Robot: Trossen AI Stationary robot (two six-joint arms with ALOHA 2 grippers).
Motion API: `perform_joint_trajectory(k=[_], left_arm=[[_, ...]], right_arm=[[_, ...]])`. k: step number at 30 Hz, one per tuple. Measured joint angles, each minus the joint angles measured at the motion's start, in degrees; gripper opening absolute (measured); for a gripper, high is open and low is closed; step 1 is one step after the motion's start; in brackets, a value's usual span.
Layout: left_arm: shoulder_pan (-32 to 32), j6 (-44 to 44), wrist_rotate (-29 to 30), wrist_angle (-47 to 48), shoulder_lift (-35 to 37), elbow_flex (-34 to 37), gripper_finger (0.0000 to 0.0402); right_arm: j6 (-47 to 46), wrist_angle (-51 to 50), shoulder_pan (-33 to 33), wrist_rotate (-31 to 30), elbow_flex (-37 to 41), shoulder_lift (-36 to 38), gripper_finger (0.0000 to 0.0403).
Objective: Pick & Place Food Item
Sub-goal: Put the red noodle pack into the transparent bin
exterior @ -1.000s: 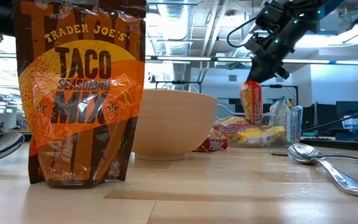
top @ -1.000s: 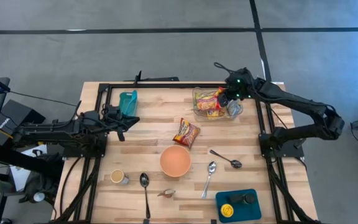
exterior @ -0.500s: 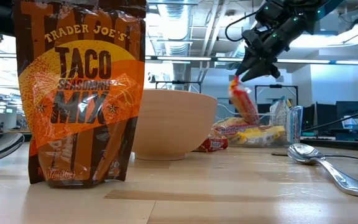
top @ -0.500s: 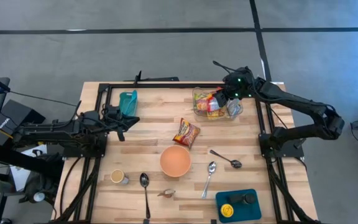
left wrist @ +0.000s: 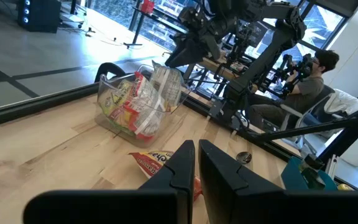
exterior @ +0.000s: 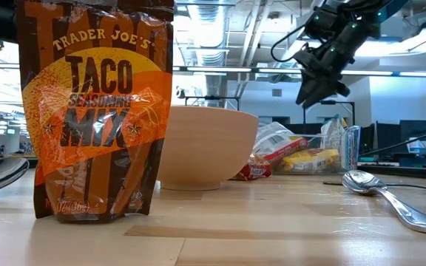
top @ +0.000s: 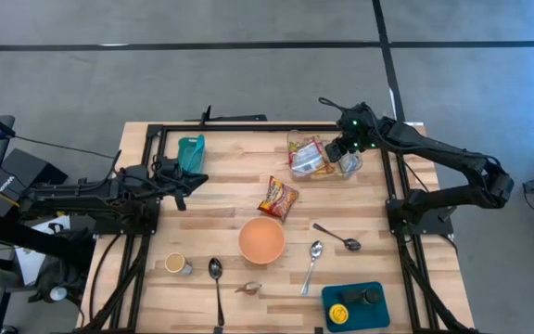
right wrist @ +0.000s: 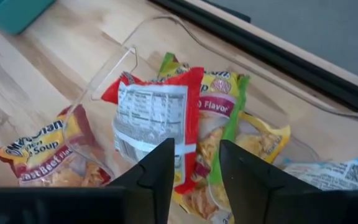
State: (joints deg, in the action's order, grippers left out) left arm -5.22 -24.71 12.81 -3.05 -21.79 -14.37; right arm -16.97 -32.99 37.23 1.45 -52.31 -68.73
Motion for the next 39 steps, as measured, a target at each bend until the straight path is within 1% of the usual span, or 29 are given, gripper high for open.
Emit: perform_joint_trajectory(k=[9, 12, 17, 20, 22, 30, 35, 39], left_arm=[[0.0, 0.0, 0.0, 0.0, 0.0, 0.0, 0.0016], [-0.01, 0.0, 0.01, 0.0, -0.01, 0.0, 0.0016], [0.01, 0.0, -0.02, 0.0, -0.01, 0.0, 0.0016], [0.0, 0.0, -0.01, 0.0, 0.01, 0.0, 0.0016], [0.0, 0.0, 0.0, 0.0, 0.0, 0.0, 0.0016], [-0.01, 0.0, 0.0, 0.0, 0.0, 0.0, 0.0016], [-0.01, 0.0, -0.01, 0.0, 0.01, 0.0, 0.0016], [-0.01, 0.0, 0.0, 0.0, -0.01, 0.0, 0.0016]], right_arm=[[-0.77, -1.7, -0.02, 0.06, 0.0, 0.22, 0.0115], [-1.97, -2.87, 0.0, 0.62, 0.0, 0.22, 0.0105], [-2.12, -4.87, -0.07, 4.64, 0.0, 0.22, 0.0057], [-2.14, -5.83, -0.37, 4.68, 0.0, 0.22, 0.002], [-2.14, -6.02, -0.29, 4.68, 0.0, 0.22, 0.0006], [-3.36, -6.44, 1.19, 4.59, 0.0, 0.22, 0.0033], [-4.99, -6.48, 2.22, 4.43, 0.0, 0.22, 0.0035], [-5.55, -6.65, 3.01, 4.39, 0.0, 0.22, 0.0028]])
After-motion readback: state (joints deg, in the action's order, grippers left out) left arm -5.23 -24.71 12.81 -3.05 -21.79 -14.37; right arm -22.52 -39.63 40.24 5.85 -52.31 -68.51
